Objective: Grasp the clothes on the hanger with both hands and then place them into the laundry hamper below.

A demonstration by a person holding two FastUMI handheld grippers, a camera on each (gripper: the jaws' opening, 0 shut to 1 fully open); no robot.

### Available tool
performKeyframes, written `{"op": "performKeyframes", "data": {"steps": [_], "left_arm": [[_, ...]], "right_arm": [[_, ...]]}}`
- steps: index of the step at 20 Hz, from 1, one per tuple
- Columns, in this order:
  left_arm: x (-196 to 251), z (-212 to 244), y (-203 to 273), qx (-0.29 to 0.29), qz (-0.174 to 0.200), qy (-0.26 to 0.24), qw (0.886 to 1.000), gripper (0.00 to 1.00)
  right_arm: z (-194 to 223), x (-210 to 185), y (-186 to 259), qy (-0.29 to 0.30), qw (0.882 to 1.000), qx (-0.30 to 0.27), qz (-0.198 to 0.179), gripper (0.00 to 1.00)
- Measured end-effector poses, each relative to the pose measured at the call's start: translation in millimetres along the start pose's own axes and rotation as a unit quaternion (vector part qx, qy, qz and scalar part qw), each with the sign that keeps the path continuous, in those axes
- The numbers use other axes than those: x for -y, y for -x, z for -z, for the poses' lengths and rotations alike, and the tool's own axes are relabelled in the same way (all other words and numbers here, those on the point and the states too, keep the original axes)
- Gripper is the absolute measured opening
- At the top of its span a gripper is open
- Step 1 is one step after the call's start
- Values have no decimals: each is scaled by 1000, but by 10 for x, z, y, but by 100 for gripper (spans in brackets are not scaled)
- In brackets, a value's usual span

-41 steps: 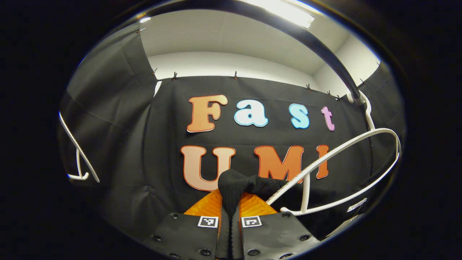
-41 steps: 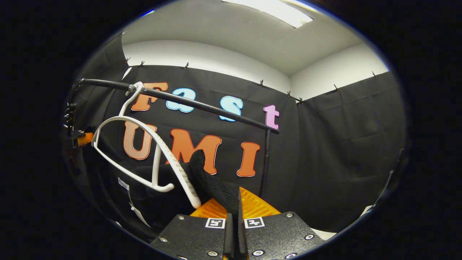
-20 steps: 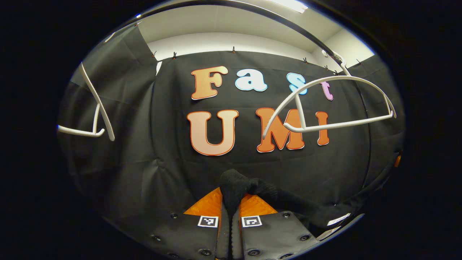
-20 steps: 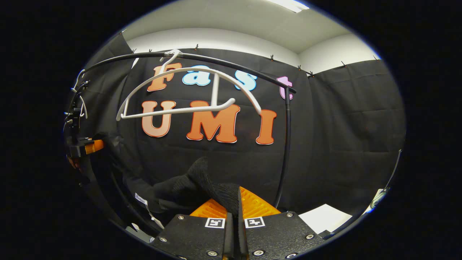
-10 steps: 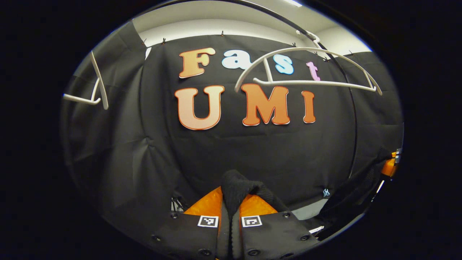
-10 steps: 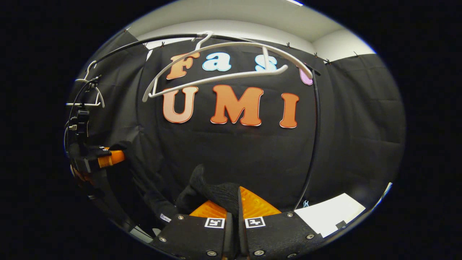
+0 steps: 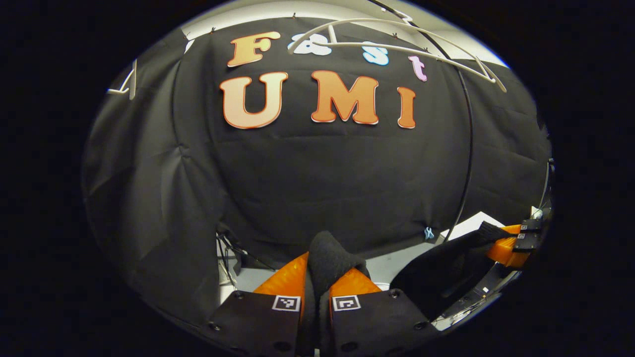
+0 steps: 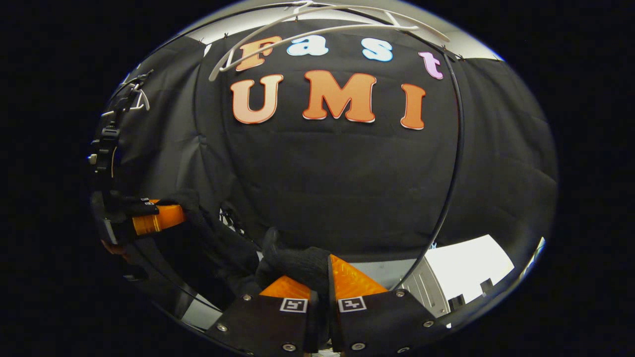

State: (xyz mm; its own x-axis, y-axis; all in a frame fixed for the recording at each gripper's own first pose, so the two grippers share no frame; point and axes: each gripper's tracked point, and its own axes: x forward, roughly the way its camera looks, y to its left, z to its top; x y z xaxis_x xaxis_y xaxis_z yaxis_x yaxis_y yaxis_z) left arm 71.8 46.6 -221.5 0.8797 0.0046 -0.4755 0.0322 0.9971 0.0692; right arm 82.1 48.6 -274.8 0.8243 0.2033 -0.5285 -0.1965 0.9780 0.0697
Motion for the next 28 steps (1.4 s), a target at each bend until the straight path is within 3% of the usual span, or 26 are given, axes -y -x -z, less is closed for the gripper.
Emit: {"op": "performKeyframes", "data": {"steps": [5, 9, 18, 20, 21, 22, 23, 24, 26, 28], "left_arm": [[132, 530, 33, -61, 19, 0, 998, 10], [76, 921, 12, -123, 3, 2, 992, 8], [-55, 1410, 44, -216, -9, 10, 976, 12], [-114, 1548, 72, -242, -18, 18, 970, 14], [-125, 1615, 78, -255, -21, 26, 966, 20], [-149, 1715, 83, -271, -24, 32, 962, 22], [-165, 1797, 94, -285, -21, 34, 958, 19], [-193, 1855, 121, -297, -21, 32, 954, 27], [-279, 1877, 118, -298, -36, 28, 953, 55], [-322, 1934, 122, -307, -55, 40, 949, 83]], "right_arm": [[555, 8, -17, -5, 998, -58, 2, 10], [927, 7, -68, -29, 994, -106, 2, 11], [1262, -4, -77, -51, 985, -162, 13, 14], [1310, -21, -64, -54, 984, -168, 8, 22], [1340, -59, -59, -55, 984, -171, 2, 27], [1334, -72, -58, -57, 984, -171, 0, 24], [1323, -68, -54, -57, 984, -170, -1, 47], [1339, -71, -53, -56, 984, -172, 0, 43], [1367, -90, -24, -55, 982, -179, -1, 60], [1407, -94, -35, -57, 981, -183, -1, 55]]}}
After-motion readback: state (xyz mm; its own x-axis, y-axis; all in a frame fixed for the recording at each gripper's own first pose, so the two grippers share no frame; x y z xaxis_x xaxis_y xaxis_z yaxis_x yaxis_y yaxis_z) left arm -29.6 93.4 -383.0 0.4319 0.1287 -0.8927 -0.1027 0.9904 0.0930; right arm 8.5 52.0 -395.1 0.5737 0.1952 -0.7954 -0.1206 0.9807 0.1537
